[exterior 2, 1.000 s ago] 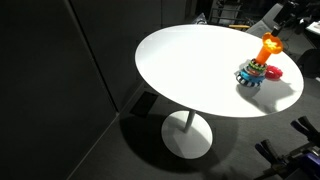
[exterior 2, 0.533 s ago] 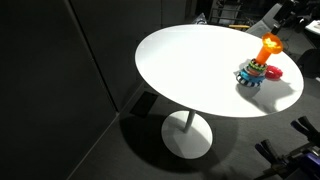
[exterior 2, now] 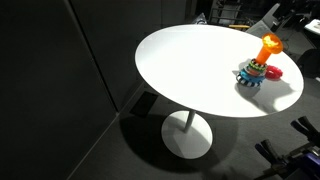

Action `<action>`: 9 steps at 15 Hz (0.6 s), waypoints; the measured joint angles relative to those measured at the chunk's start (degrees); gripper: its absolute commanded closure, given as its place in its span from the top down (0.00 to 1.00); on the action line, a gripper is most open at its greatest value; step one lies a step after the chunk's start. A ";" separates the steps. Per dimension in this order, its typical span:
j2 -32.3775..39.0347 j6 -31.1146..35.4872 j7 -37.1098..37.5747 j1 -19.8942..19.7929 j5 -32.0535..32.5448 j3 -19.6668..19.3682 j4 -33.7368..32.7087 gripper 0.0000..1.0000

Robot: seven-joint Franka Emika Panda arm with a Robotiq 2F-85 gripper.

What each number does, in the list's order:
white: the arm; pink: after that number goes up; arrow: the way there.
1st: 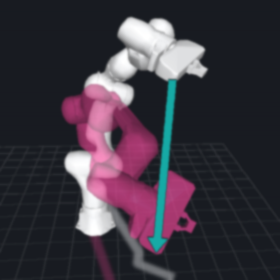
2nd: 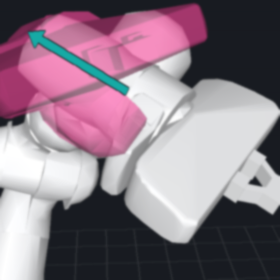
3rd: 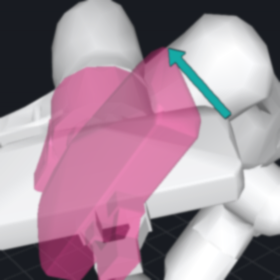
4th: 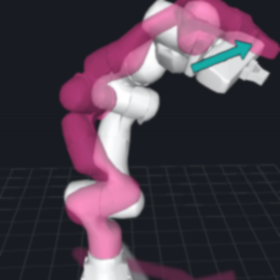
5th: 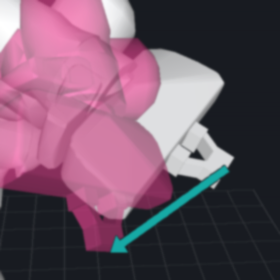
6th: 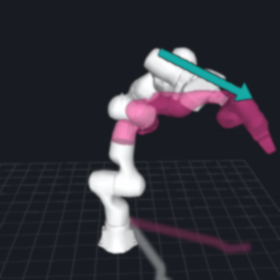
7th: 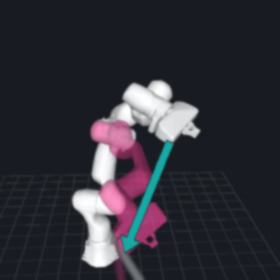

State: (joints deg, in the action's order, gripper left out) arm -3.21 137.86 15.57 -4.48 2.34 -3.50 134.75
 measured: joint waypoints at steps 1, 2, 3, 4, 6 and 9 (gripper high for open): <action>-0.01 -0.21 0.45 0.00 -0.13 0.00 -0.12 1.00; -0.01 -0.51 1.03 0.00 -0.24 0.00 -0.27 1.00; -0.01 -0.93 1.49 0.00 -0.45 0.01 -0.43 1.00; -0.01 -1.34 1.93 0.00 -0.74 0.02 -0.57 1.00; 0.00 -2.50 2.49 0.02 -1.64 0.04 -0.91 1.00; 0.01 -3.47 2.71 0.05 -3.58 0.10 -1.29 1.00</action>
State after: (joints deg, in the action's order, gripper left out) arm -3.20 134.38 18.28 -4.43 -1.24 -3.40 133.46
